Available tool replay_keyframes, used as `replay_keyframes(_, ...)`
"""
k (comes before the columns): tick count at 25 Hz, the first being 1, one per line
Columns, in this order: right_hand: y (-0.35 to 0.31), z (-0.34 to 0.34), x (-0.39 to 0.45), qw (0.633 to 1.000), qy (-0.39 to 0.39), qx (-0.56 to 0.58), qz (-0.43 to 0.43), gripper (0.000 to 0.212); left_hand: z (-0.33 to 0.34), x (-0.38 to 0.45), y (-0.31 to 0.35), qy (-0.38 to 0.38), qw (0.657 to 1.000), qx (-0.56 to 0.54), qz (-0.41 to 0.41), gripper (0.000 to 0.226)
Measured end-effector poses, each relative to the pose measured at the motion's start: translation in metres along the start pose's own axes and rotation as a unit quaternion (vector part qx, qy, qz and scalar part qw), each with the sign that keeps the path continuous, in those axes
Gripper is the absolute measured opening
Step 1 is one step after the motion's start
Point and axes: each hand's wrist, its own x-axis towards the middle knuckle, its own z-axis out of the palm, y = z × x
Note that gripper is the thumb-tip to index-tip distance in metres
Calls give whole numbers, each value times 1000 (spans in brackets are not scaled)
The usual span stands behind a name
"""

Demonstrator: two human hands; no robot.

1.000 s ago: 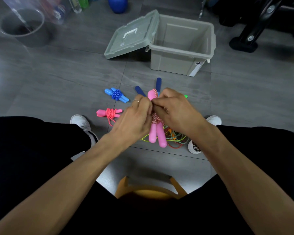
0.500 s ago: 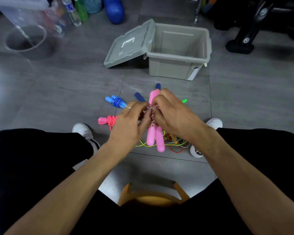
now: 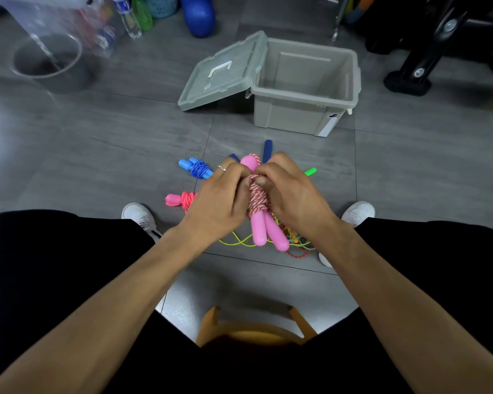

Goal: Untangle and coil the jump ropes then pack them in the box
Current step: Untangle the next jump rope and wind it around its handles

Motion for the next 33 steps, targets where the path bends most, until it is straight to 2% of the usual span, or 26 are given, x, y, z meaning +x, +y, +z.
replay_keyframes(4, -1, 1, -1, 999, 21, 38, -2, 24, -4, -2, 3, 7, 984, -148, -98, 11)
replay_keyframes(9, -5, 1, -3, 996, 31, 79, 6, 20, -8, 2, 4, 10, 950, -256, -179, 18)
replay_keyframes(13, -11, -4, -3, 972, 68, 199, 106, 14, -7, 0, 10, 8, 934, -293, -205, 17)
replay_keyframes(16, -14, -4, -1, 981, 101, 146, 82, 3, -8, -2, 8, 29, 935, -277, -219, 14)
replay_keyframes(24, -28, -4, -2, 971, 99, 165, 138, 12, -19, -2, 11, 62, 945, -244, -209, 30)
replay_keyframes(28, -33, -8, 1, 987, 94, 106, 71, 4, -21, -2, 14, 43, 960, -217, -170, 27)
replay_keyframes(30, -35, -9, 3, 990, 84, 96, 60, 1, -14, -4, 15, 75, 960, -209, -172, 22)
replay_keyframes(32, -36, -8, 5, 989, 73, 101, 86, 2, -8, -4, 11, 117, 925, -278, -230, 22)
replay_keyframes(33, -36, -7, 6, 987, 70, 101, 99, 4, -7, -3, 8, 119, 890, -351, -266, 26)
